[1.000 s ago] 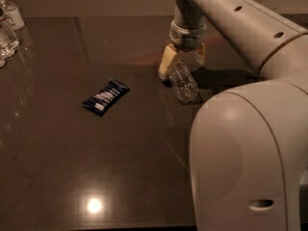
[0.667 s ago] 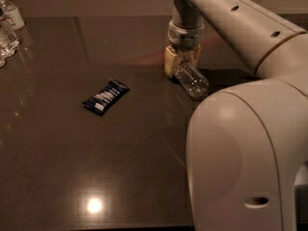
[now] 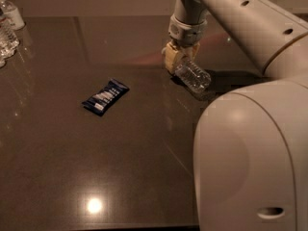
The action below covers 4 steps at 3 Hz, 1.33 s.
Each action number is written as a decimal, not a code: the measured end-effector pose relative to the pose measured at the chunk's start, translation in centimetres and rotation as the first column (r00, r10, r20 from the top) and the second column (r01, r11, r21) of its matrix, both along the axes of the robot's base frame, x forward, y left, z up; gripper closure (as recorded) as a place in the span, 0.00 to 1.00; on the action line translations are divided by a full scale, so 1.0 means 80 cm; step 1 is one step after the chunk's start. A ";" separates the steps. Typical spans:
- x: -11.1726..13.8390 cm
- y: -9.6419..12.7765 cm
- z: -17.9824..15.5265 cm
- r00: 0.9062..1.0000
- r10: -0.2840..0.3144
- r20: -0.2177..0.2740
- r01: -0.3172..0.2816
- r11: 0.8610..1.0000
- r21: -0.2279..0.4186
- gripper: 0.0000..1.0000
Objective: Place water bottle upright
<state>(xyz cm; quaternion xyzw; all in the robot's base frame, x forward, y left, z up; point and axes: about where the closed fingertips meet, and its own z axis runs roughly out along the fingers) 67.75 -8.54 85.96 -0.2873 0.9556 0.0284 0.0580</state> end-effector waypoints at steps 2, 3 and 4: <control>-0.019 0.010 0.059 0.956 0.218 0.196 -0.256 0.945 0.201 1.00; -0.028 0.013 0.079 0.920 0.277 0.276 -0.348 0.902 0.254 1.00; -0.041 0.016 0.101 0.869 0.301 0.392 -0.438 0.838 0.327 1.00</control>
Offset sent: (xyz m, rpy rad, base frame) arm -0.0349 0.0072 0.0872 0.3915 -0.3137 0.4192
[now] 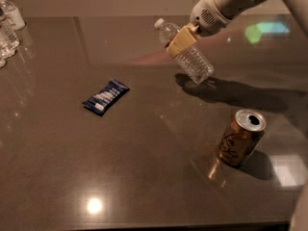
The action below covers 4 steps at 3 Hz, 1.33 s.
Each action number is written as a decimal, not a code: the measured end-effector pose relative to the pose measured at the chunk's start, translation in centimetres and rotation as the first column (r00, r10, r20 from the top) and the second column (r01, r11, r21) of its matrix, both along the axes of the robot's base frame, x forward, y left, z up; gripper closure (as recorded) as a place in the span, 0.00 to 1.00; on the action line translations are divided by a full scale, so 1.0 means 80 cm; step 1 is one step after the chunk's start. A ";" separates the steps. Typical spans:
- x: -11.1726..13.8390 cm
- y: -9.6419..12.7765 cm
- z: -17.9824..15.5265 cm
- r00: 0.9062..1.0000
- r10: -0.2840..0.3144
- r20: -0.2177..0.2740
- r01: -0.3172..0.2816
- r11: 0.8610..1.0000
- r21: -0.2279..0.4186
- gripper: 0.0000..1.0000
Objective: Place water bottle upright
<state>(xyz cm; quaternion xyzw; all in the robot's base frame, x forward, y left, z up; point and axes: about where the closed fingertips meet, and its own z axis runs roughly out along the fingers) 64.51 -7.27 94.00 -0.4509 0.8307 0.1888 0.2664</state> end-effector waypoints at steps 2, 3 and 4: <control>-0.015 0.002 0.043 0.978 0.002 0.210 -0.063 0.957 0.284 1.00; -0.021 -0.004 0.048 0.961 -0.036 0.275 -0.080 0.913 0.399 1.00; -0.028 -0.016 0.046 0.944 -0.073 0.321 -0.093 0.877 0.471 1.00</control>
Offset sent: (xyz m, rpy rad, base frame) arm -0.0210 -0.0083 0.0601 0.4884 -0.3477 0.0222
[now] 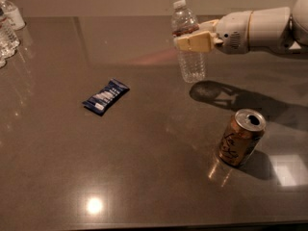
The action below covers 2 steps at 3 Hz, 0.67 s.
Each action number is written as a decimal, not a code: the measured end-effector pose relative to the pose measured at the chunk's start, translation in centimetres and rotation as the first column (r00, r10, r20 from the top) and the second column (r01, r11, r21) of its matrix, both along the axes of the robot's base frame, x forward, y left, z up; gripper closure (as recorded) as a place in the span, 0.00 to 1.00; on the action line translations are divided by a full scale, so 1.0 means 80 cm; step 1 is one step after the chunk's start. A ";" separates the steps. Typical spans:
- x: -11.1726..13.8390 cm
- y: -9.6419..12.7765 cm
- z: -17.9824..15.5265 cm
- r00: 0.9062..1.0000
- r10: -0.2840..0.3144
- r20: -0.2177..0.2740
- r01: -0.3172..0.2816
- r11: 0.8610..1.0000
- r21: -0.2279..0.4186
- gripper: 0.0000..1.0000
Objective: Place water bottle upright
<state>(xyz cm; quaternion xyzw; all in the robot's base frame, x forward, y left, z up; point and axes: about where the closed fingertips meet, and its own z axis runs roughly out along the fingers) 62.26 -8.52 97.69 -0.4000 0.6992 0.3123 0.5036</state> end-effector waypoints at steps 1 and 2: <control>-0.006 -0.014 -0.004 0.998 -0.011 0.055 0.007 0.998 0.066 1.00; -0.012 -0.027 -0.010 0.995 -0.021 0.097 0.009 0.993 0.116 1.00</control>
Offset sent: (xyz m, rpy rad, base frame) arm -0.0148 -0.0411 -0.0136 0.1769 -0.1510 -0.0331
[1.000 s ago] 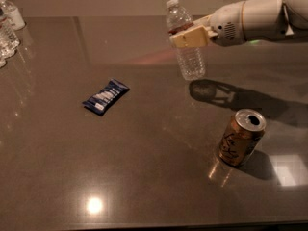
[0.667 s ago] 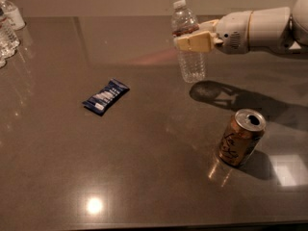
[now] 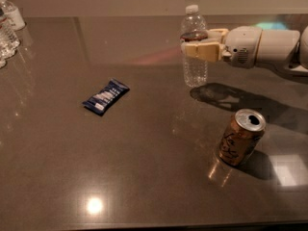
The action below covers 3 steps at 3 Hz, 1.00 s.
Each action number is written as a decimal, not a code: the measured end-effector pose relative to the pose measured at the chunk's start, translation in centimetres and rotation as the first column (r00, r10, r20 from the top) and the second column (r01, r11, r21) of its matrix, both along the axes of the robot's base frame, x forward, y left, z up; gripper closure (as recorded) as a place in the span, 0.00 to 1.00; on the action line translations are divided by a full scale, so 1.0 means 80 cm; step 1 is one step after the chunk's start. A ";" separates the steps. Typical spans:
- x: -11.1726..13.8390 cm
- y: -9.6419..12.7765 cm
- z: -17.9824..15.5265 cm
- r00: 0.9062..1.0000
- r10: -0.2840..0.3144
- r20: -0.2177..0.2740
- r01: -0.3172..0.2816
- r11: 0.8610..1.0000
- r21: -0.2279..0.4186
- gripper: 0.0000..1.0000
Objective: Place water bottle upright
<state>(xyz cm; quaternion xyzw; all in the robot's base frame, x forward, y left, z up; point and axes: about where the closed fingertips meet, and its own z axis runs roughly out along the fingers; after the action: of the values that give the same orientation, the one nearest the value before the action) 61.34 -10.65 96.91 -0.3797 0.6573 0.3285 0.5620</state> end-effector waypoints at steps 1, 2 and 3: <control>-0.005 -0.007 -0.004 0.999 0.004 0.034 -0.005 0.999 0.041 1.00; -0.006 -0.013 -0.007 0.998 0.005 0.058 -0.009 0.997 0.074 1.00; -0.007 -0.017 -0.011 0.996 0.007 0.092 -0.015 0.996 0.089 1.00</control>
Offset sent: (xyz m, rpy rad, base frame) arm -0.0062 -0.0234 -0.0095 0.1158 -0.0890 -0.0014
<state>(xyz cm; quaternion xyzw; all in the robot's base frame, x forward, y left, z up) 60.78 -12.04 96.03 -0.3725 0.6134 0.3429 0.6062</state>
